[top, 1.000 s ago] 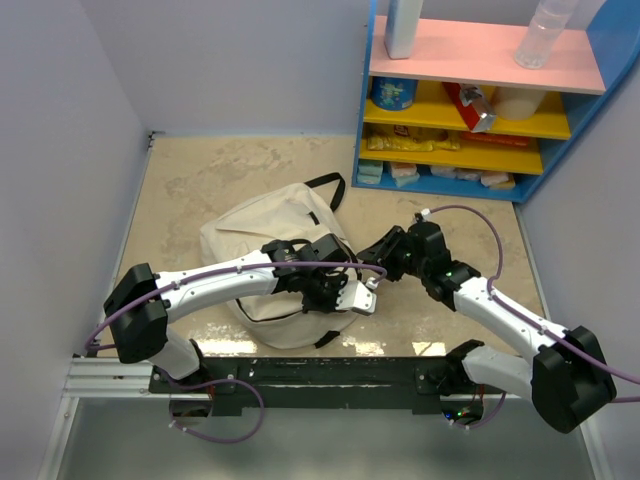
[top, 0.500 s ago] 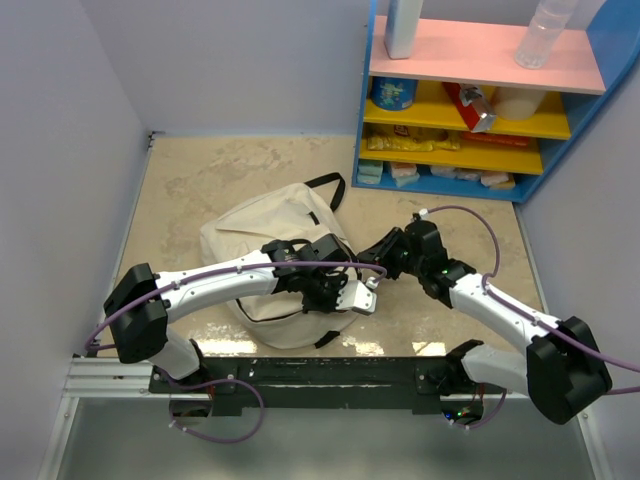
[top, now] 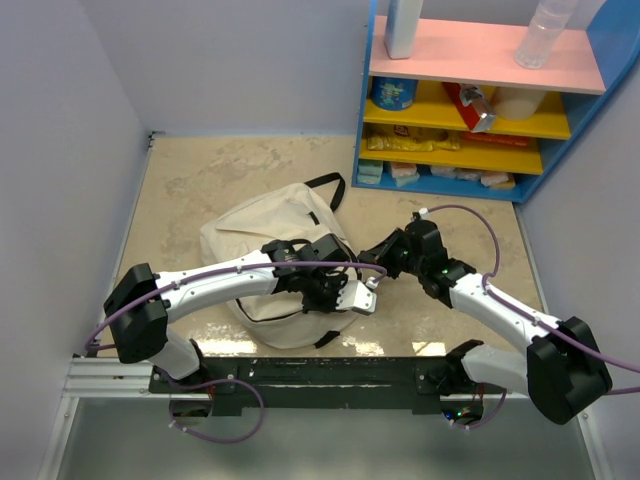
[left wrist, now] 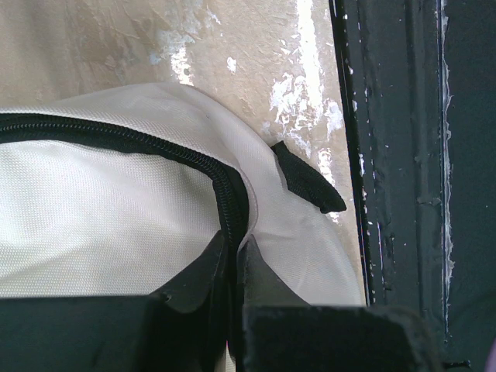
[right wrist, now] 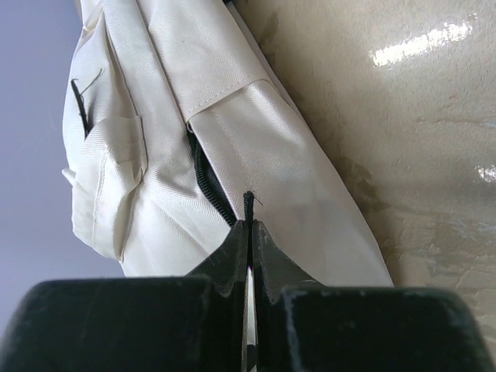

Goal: Pack the student bag
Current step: Zip the student bag at the center of the board.

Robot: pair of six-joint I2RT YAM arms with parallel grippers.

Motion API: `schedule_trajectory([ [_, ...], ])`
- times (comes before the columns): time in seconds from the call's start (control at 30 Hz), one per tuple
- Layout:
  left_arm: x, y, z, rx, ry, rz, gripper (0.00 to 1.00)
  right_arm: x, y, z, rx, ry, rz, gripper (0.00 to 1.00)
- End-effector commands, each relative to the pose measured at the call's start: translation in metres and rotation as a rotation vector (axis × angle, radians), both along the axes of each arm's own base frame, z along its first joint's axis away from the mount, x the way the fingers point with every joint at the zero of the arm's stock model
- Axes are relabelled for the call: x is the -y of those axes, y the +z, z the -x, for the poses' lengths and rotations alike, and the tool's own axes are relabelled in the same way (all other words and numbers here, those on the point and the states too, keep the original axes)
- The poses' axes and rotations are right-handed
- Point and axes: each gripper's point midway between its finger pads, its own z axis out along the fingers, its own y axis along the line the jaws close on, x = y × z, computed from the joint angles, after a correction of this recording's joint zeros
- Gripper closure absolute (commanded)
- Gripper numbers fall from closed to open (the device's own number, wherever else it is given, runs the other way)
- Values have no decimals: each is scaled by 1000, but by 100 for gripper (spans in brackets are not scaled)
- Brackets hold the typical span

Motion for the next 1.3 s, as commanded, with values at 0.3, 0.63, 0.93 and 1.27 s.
schedule_trajectory([
  [0.3,10,16,-9,49,-7,76,100,-7,55,-61,192,-36,80,100],
  [0.63,11,20,-6,41,-31,86,100,-20,51,-107,215,-42,169,100],
  [0.93,13,22,-1,12,-54,85,100,-29,74,-163,300,-93,243,100],
  [1.27,28,54,-68,32,193,196,67,-63,105,-219,420,-12,279,100],
])
